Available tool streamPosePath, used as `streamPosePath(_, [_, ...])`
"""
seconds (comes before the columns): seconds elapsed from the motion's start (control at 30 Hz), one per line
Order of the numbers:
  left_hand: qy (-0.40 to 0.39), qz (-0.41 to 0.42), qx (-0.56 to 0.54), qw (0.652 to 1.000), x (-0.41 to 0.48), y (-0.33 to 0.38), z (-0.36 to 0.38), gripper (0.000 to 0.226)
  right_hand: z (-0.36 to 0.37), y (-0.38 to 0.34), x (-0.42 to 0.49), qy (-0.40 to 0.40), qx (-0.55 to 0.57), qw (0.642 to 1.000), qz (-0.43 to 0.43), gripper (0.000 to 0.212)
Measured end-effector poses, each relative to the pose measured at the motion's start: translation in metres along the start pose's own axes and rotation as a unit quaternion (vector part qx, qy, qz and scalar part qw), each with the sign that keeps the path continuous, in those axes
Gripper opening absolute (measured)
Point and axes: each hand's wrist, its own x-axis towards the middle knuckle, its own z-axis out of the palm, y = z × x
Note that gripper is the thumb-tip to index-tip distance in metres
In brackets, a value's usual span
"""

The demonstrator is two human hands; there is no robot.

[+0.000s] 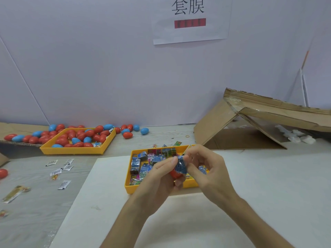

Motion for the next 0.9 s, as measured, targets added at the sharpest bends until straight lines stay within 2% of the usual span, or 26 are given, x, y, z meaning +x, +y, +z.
streamPosePath(0.1, [-0.006, -0.023, -0.032, 0.999, 0.001, -0.002, 0.001, 0.05, -0.002, -0.001, -0.001, 0.0, 0.004, 1.0, -0.008, 0.019])
streamPosePath(0.2, [-0.007, -0.036, -0.123, 0.992, 0.001, -0.004, 0.0, 0.044, -0.005, -0.001, 0.0, 0.001, 0.011, 1.0, -0.028, 0.021])
streamPosePath(0.3, [0.0, -0.043, -0.166, 0.985, 0.002, -0.006, 0.001, 0.052, -0.003, -0.001, 0.0, -0.01, -0.042, 0.996, -0.072, 0.014])
streamPosePath(0.4, [0.014, -0.067, -0.171, 0.983, 0.003, -0.005, 0.001, 0.056, 0.003, 0.0, -0.002, -0.031, -0.085, 0.992, -0.091, 0.015])
streamPosePath(0.47, [0.024, -0.078, -0.164, 0.983, 0.002, -0.003, 0.0, 0.048, 0.003, 0.001, 0.0, -0.016, -0.077, 0.994, -0.071, 0.011])
streamPosePath(0.57, [-0.005, -0.081, -0.155, 0.985, 0.003, 0.003, 0.001, 0.047, -0.002, 0.001, 0.005, 0.041, -0.038, 0.998, -0.016, 0.007])
streamPosePath(0.67, [-0.04, -0.084, -0.174, 0.98, 0.004, 0.006, 0.003, 0.044, -0.007, 0.001, 0.01, 0.085, 0.023, 0.995, 0.037, 0.012])
streamPosePath(0.77, [-0.071, -0.067, -0.128, 0.987, 0.001, 0.005, 0.001, 0.041, -0.015, 0.001, 0.015, 0.122, 0.088, 0.986, 0.074, 0.025])
streamPosePath(0.9, [-0.02, -0.056, -0.104, 0.993, 0.001, 0.005, -0.002, 0.039, -0.025, 0.003, 0.019, 0.131, 0.089, 0.984, 0.084, 0.022])
